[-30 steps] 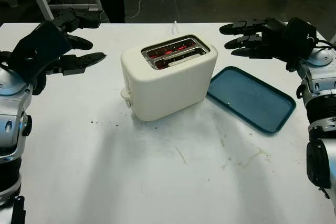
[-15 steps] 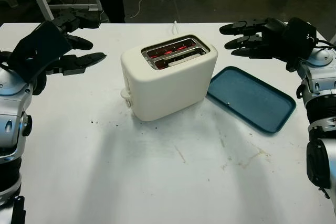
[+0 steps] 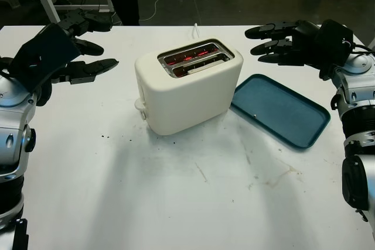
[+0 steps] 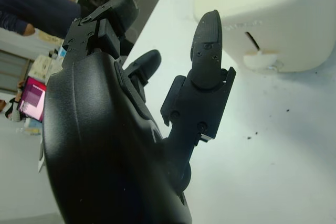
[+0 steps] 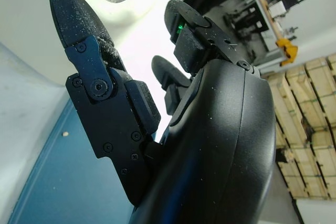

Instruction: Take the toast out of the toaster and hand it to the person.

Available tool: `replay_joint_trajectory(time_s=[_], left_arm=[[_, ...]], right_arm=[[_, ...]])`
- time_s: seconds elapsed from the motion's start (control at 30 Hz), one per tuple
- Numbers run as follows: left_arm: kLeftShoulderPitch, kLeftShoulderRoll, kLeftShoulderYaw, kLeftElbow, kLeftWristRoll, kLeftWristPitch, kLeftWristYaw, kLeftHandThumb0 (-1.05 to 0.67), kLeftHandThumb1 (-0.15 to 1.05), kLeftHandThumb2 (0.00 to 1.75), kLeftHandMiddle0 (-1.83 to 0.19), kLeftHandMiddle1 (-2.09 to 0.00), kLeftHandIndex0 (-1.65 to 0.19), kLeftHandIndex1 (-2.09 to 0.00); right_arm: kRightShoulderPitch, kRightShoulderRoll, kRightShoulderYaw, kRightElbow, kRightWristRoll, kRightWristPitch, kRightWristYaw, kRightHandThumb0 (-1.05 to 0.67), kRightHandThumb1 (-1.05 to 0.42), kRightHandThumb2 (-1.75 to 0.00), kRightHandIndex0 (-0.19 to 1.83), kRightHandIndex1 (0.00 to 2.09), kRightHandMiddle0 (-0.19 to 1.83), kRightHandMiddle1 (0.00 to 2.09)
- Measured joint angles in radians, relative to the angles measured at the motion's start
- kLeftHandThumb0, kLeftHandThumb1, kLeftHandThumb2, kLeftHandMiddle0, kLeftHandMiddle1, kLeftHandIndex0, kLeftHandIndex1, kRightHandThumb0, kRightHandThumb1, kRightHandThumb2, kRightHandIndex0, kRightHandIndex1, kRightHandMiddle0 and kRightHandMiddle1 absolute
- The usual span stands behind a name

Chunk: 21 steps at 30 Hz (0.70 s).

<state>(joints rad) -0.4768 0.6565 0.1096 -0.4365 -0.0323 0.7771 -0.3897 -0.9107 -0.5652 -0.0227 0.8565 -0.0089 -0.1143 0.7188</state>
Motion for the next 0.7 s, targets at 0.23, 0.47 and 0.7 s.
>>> replay_joint_trajectory(time_s=[0.23, 0.47, 0.7], left_arm=[[0.0, 0.0, 0.0, 0.0, 0.0, 0.0, 0.0, -0.33, 0.76, 0.39, 0.0, -1.11, 0.0, -0.87], [0.0, 0.0, 0.0, 0.0, 0.0, 0.0, 0.0, -0.34, 0.76, 0.38, 0.0, -1.1, 0.0, -0.87], [0.0, 0.0, 0.0, 0.0, 0.0, 0.0, 0.0, -0.35, 0.76, 0.38, 0.0, -1.1, 0.0, -0.87]], right_arm=[[0.0, 0.0, 0.0, 0.0, 0.0, 0.0, 0.0, -0.84, -0.79, 0.0, 0.34, 0.64, 0.61, 0.0], [0.0, 0.0, 0.0, 0.0, 0.0, 0.0, 0.0, -0.84, -0.79, 0.0, 0.34, 0.64, 0.61, 0.0], [0.0, 0.0, 0.0, 0.0, 0.0, 0.001, -0.001, -0.85, -0.79, 0.0, 0.35, 0.63, 0.62, 0.0]])
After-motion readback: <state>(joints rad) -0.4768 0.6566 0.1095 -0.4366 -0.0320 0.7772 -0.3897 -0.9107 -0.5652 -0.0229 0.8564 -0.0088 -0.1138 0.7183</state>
